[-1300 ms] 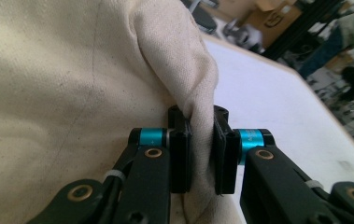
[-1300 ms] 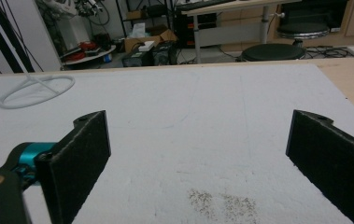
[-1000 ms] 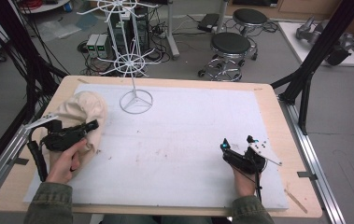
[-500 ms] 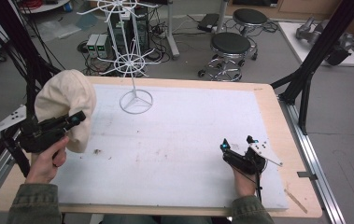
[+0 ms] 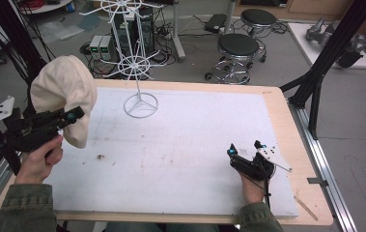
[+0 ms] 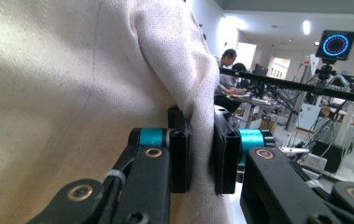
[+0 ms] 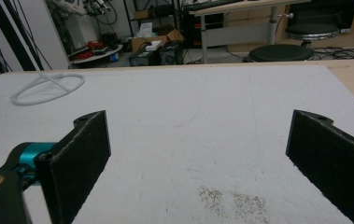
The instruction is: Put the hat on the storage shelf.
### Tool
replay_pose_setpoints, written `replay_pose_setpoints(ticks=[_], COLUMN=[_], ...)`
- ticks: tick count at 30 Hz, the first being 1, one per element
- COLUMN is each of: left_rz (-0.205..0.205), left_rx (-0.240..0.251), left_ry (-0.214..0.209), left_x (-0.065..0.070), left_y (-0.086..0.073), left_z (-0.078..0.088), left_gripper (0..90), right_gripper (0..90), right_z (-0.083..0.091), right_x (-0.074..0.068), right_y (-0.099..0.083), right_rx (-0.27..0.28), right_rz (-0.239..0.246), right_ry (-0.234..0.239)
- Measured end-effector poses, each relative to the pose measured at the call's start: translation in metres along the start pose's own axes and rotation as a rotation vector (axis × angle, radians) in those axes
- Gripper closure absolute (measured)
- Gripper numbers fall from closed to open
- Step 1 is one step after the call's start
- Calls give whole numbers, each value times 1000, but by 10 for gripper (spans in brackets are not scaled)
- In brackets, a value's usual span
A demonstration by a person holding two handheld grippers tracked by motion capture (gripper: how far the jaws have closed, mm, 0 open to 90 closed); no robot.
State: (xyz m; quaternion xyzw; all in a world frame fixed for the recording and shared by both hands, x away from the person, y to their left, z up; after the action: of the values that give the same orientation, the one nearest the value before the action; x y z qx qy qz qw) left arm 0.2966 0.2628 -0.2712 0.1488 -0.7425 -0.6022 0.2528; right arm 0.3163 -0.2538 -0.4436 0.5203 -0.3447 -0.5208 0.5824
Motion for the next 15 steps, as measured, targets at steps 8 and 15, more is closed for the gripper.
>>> replay_pose_setpoints(ticks=[8, 15], left_rz=[-26, -57], left_rx=[2, -18], left_ry=[-8, -7], left_x=[4, 3], left_y=[21, 47], left_z=[-12, -30], left_gripper=[796, 796], right_gripper=[54, 54], right_z=[0, 0], right_x=[0, -1], right_y=[0, 0], right_rx=[0, -1], right_rz=[5, 3], right_ry=[6, 8])
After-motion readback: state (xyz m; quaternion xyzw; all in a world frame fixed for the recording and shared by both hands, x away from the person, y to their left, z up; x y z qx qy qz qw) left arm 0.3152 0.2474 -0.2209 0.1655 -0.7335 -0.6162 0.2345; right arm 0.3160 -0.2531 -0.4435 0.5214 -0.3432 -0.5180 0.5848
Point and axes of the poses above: each handheld gripper's, and its own axes: z roughly backward along the jaws, y roughly out of its top, x roughly to its right, the point moved 4 cm from there along -z, roughly forward along the jaws
